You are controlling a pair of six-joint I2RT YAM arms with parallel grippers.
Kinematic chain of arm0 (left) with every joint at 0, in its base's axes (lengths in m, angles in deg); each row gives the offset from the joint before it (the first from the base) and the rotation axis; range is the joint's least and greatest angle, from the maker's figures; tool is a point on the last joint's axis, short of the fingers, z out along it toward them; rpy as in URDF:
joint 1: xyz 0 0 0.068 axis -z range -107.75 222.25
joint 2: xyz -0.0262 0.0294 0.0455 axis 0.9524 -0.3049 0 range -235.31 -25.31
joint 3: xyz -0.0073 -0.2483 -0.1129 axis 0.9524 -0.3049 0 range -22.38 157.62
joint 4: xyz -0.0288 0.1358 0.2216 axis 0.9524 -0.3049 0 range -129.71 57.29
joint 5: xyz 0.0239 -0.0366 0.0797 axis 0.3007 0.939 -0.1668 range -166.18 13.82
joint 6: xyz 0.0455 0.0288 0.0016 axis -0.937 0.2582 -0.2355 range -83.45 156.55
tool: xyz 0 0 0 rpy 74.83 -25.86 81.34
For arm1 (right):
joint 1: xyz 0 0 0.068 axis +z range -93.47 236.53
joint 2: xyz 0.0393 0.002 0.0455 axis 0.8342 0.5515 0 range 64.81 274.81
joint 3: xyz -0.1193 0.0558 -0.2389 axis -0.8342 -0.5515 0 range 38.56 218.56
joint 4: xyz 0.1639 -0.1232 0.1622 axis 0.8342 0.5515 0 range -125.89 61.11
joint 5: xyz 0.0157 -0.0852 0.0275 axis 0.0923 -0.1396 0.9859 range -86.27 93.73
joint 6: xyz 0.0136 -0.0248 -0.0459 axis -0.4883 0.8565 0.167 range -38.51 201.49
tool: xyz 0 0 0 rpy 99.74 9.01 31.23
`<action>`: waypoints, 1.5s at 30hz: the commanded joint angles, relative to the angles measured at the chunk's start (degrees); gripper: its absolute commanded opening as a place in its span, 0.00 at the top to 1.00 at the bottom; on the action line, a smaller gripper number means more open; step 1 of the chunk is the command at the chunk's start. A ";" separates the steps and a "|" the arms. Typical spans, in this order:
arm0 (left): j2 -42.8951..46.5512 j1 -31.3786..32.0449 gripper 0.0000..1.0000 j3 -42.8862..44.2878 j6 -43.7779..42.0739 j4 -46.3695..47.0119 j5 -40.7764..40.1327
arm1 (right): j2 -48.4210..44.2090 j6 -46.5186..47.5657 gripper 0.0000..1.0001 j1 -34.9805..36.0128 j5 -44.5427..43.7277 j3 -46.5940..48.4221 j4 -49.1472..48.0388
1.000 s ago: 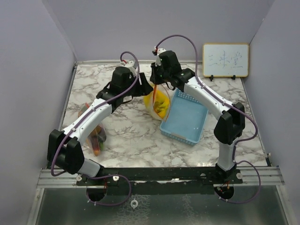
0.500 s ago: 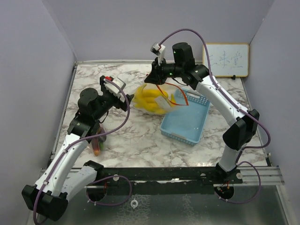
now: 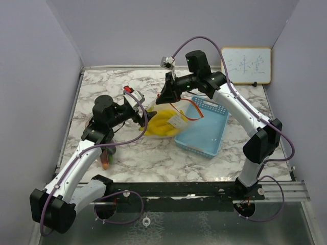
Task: Place the food in the zip-top bag and seal the zipper
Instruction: Zip the zipper food storage bag at the center of the board.
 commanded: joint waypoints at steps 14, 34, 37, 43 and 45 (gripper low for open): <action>-5.67 -0.18 0.36 -1.60 7.62 8.36 11.59 | -2.52 2.49 0.96 0.12 7.69 -0.39 2.30; -7.67 -0.15 1.00 -2.47 10.20 3.00 2.68 | -9.57 -1.54 0.42 -0.03 -25.76 -7.11 -13.19; -7.17 -0.16 1.00 -4.21 11.35 3.48 1.70 | -11.65 -0.72 0.33 -0.03 -24.16 -11.51 -18.26; -6.04 -0.20 1.00 -9.11 12.05 6.18 2.19 | -7.31 0.79 0.39 -0.07 -13.64 -11.19 -19.22; -5.59 -0.20 1.00 -10.32 12.62 7.28 2.87 | -5.60 1.17 0.41 -0.03 -10.58 -11.10 -20.25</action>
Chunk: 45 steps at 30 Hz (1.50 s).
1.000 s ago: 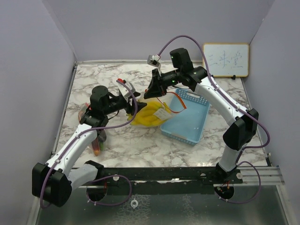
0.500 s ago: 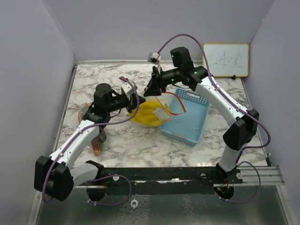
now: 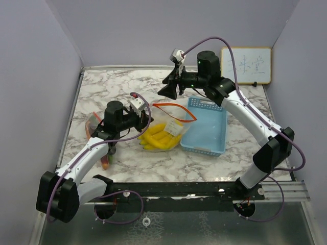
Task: Place the food in the zip-top bag and seal the zipper
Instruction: Zip the zipper food storage bag at the center of the board.
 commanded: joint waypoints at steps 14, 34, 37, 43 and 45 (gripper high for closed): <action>6.42 -0.03 1.00 -3.23 -0.20 -0.59 0.28 | 13.81 -3.37 0.43 0.09 25.88 0.33 -11.46; 5.96 -0.02 1.00 -2.79 0.50 -0.45 0.23 | 13.61 -4.95 0.60 0.62 26.81 -2.81 -9.57; 5.80 0.03 1.00 -2.66 0.56 -0.37 0.44 | 13.96 -6.01 0.64 0.87 27.16 -2.85 -10.56; 5.64 0.03 1.00 -2.36 0.59 -0.40 0.36 | 14.52 -6.61 0.92 1.07 27.76 -2.54 -10.08; 5.74 -0.03 1.00 -2.16 0.47 -0.69 0.14 | 14.43 -6.66 0.97 1.07 27.77 -2.35 -9.57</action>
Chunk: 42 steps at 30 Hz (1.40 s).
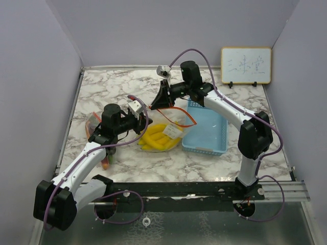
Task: Place the food in the zip-top bag and seal the zipper
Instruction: Zip the zipper food storage bag at the center of the board.
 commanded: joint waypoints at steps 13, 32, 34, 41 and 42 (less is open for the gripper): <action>0.09 0.00 0.59 9.08 -2.91 -3.54 0.64 | -1.43 -0.28 0.98 0.44 0.74 1.48 3.80; -4.24 -0.16 1.00 8.17 2.13 2.99 0.68 | -3.42 2.37 0.98 0.44 -4.38 2.82 8.48; -3.29 -0.46 1.00 8.18 2.15 1.29 -3.24 | -3.65 3.93 0.98 0.27 -10.69 3.29 10.91; 2.68 -2.12 1.00 5.26 2.66 1.75 -10.58 | -5.88 5.63 0.98 -2.66 -13.97 0.79 13.11; 3.01 -2.40 1.00 5.15 2.73 1.61 -10.86 | -6.26 5.94 0.98 -2.86 -13.54 0.30 13.25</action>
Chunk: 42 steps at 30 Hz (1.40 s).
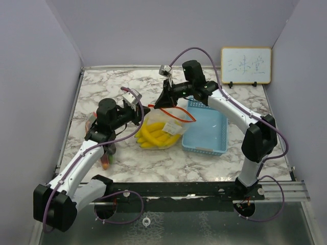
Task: Place the food in the zip-top bag and seal the zipper
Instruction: Zip the zipper food storage bag at the center of the board, then place the zipper food storage bag at the center of the board.
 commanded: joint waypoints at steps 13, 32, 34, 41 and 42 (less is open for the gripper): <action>6.07 -3.89 1.00 0.84 -0.80 -4.40 -25.99 | -8.09 5.28 0.98 -3.08 -14.81 -9.37 7.10; 4.95 -4.10 1.00 4.13 -0.66 -6.87 -32.16 | -14.95 -1.13 0.98 -3.17 -55.79 -19.65 14.74; 4.72 -4.06 1.00 4.44 -0.36 -7.52 -32.19 | -15.10 -1.83 0.98 -3.17 -56.92 -19.20 15.13; -0.09 -4.20 0.68 10.01 4.96 -16.38 -33.22 | -16.91 -6.57 0.38 -3.17 -50.55 -16.17 12.41; -2.32 -4.15 0.58 12.69 6.58 -20.12 -33.76 | -17.28 -7.99 0.25 -3.17 -49.99 -15.96 11.66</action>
